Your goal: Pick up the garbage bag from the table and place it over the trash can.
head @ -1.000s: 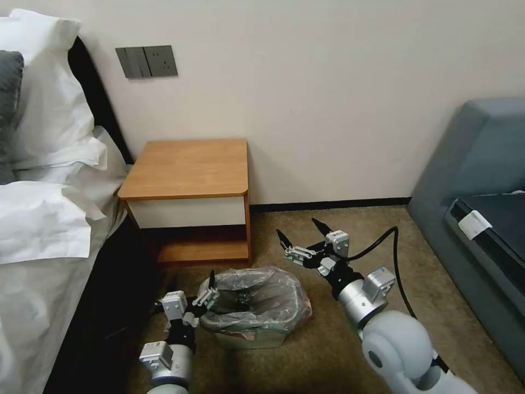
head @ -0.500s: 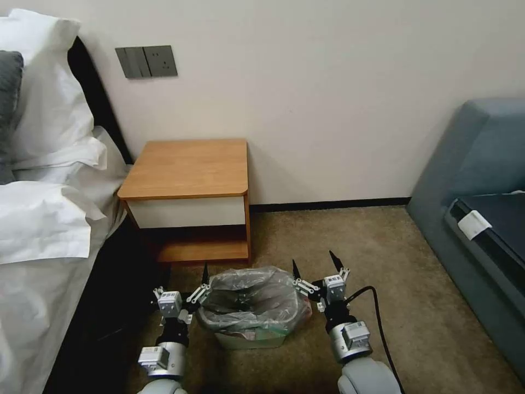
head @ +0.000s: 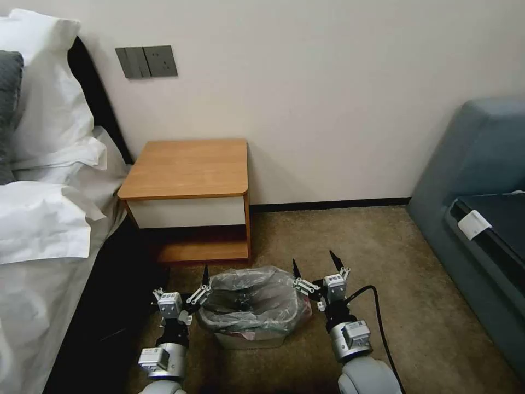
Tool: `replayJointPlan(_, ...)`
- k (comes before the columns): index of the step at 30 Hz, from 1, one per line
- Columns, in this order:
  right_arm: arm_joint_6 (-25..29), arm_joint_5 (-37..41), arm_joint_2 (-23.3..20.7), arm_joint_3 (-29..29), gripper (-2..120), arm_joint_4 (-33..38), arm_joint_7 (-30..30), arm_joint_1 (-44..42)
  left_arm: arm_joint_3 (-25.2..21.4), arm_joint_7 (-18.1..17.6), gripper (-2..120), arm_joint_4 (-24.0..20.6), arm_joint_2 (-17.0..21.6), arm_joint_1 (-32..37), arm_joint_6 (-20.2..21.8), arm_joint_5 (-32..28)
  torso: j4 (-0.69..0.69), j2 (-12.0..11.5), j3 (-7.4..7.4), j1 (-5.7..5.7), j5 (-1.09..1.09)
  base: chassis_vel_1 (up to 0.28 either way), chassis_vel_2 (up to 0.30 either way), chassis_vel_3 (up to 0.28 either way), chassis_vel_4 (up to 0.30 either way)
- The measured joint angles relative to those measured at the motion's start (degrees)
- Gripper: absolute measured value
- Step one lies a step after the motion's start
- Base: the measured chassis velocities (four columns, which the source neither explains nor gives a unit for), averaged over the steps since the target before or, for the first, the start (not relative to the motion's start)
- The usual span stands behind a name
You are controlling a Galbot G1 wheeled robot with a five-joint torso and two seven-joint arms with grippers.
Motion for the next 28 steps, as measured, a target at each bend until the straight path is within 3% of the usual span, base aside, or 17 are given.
replayJointPlan(28, -0.2, 0.2, -0.07, -0.03, 100, 0.17, -0.04, 0.08, 0.02, -0.09, 98, -0.13, -0.01, 0.03, 0.2, -0.07, 0.0, 0.0, 0.0, 0.0, 0.0, 0.0, 0.0, 0.0, 0.0)
